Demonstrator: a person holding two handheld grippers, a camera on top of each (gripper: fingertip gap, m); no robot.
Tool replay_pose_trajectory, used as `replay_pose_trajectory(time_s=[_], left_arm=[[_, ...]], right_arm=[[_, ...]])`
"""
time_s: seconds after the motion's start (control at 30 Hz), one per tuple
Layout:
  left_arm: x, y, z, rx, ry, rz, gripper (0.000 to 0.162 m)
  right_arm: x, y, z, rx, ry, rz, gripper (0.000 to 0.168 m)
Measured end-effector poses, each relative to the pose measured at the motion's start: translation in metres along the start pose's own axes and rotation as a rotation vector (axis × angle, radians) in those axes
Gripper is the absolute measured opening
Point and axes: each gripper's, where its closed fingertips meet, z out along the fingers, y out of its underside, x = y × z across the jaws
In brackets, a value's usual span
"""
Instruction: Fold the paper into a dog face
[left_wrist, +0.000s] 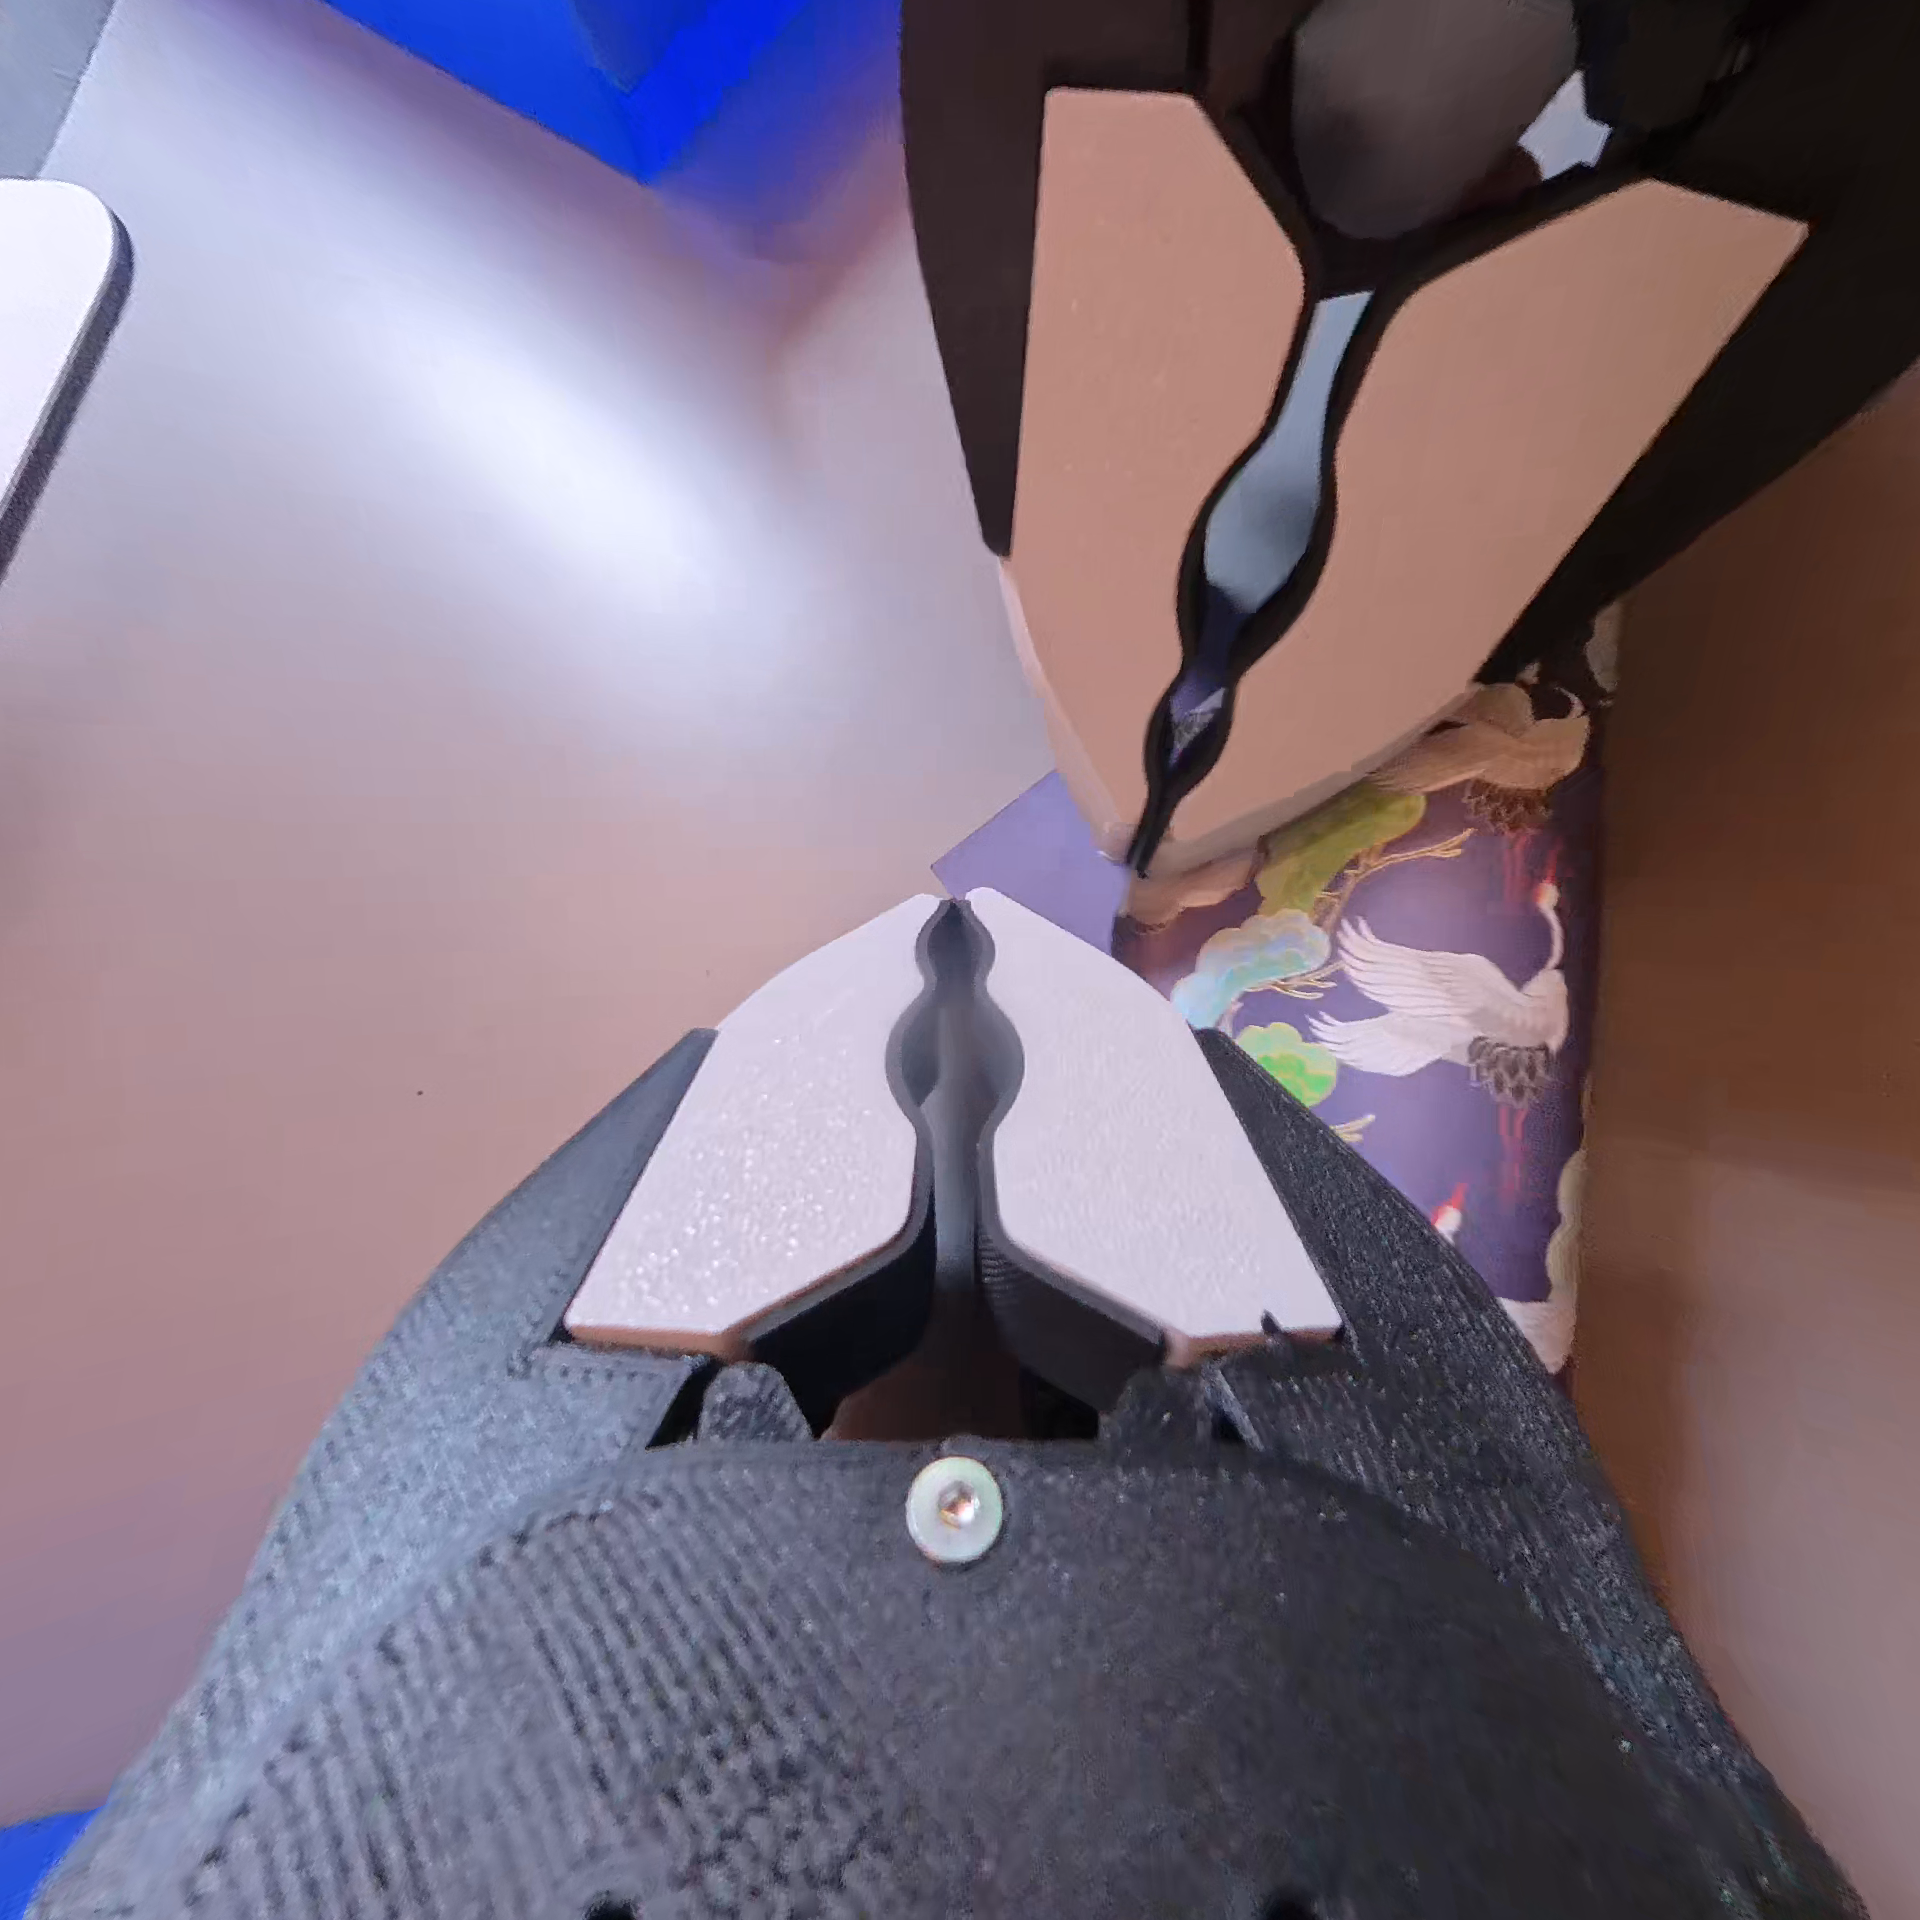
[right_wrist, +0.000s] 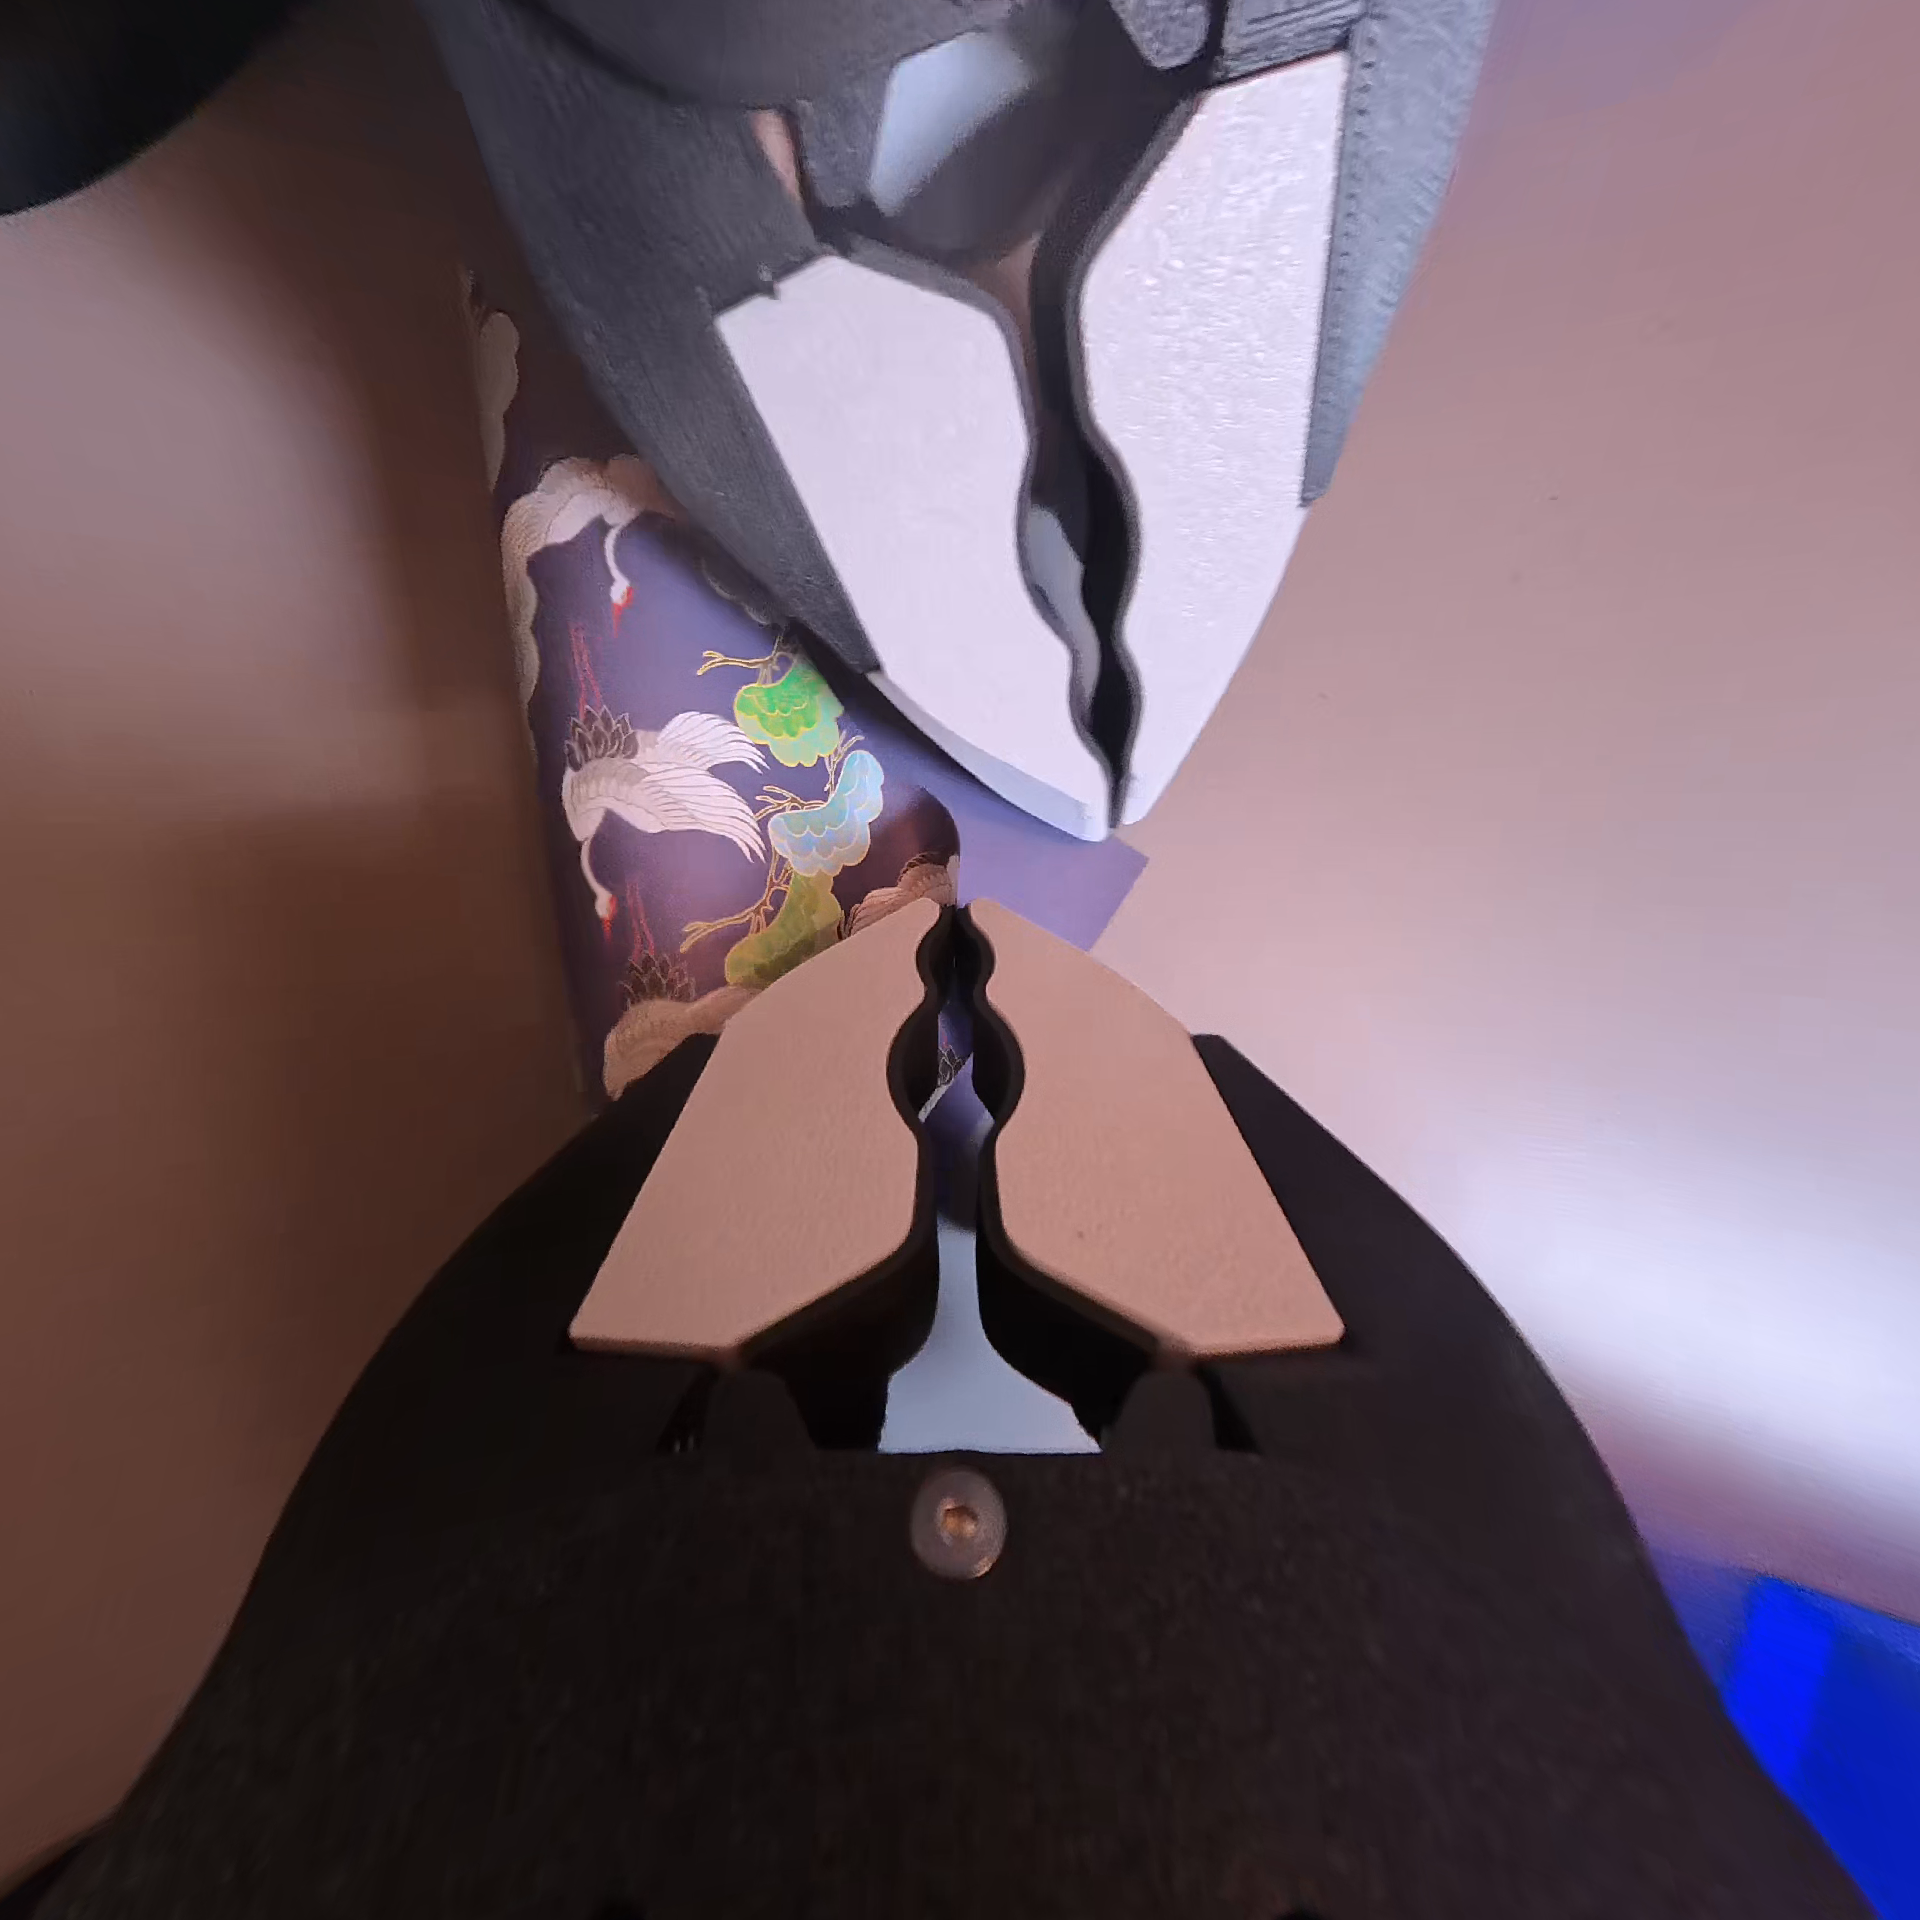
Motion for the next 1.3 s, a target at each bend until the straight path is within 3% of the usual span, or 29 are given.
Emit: replay_pose_trajectory(time_s=[0.43,1.3], left_arm=[[0.002,0.001,-0.001,0.012,0.057,-0.023,0.000],[-0.005,-0.001,0.002,0.042,0.048,-0.007,0.002]], right_arm=[[0.019,-0.004,0.004,0.020,0.064,-0.058,0.000],[0.015,-0.003,0.005,-0.033,-0.068,0.008,0.000]])
